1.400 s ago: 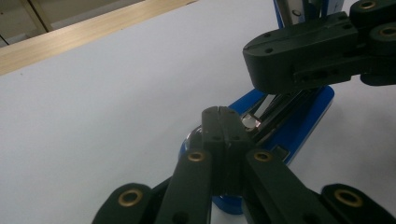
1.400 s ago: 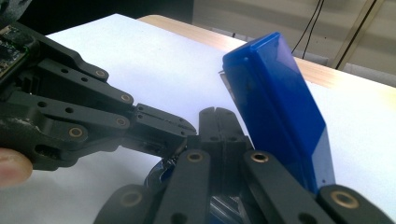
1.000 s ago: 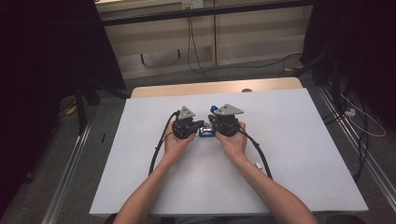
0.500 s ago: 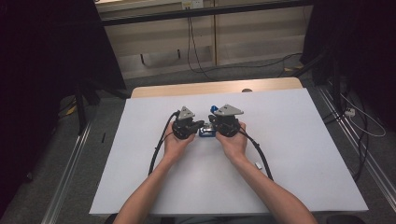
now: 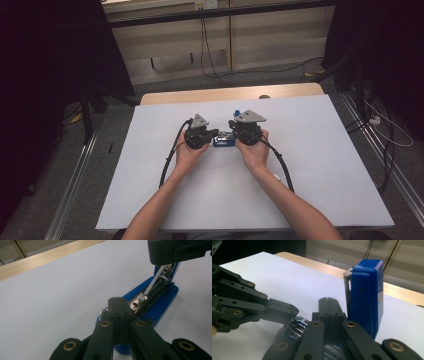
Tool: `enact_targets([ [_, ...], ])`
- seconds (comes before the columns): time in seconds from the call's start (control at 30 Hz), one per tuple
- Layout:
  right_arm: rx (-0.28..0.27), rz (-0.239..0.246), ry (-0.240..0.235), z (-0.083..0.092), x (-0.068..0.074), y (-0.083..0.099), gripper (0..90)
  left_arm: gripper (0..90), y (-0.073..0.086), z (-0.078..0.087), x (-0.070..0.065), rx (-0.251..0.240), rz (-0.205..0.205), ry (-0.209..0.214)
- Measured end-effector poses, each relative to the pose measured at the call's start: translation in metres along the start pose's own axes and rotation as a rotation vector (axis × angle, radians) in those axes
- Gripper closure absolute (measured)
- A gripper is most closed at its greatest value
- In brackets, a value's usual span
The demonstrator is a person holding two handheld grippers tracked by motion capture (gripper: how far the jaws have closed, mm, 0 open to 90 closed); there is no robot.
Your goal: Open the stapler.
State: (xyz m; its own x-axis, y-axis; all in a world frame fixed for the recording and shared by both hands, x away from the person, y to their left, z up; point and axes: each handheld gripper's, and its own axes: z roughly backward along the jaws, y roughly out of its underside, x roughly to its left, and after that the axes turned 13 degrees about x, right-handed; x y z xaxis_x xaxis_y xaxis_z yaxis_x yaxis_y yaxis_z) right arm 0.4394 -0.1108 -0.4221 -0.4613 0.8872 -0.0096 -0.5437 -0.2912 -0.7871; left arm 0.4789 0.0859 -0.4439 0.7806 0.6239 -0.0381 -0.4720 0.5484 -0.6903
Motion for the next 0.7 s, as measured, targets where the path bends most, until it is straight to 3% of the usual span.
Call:
enact_targets([
  [0.7,-0.015,-0.031,0.008,0.008,-0.011,0.0,90.0,90.0,0.0,0.0,-0.001,-0.001,-0.005,-0.007],
])
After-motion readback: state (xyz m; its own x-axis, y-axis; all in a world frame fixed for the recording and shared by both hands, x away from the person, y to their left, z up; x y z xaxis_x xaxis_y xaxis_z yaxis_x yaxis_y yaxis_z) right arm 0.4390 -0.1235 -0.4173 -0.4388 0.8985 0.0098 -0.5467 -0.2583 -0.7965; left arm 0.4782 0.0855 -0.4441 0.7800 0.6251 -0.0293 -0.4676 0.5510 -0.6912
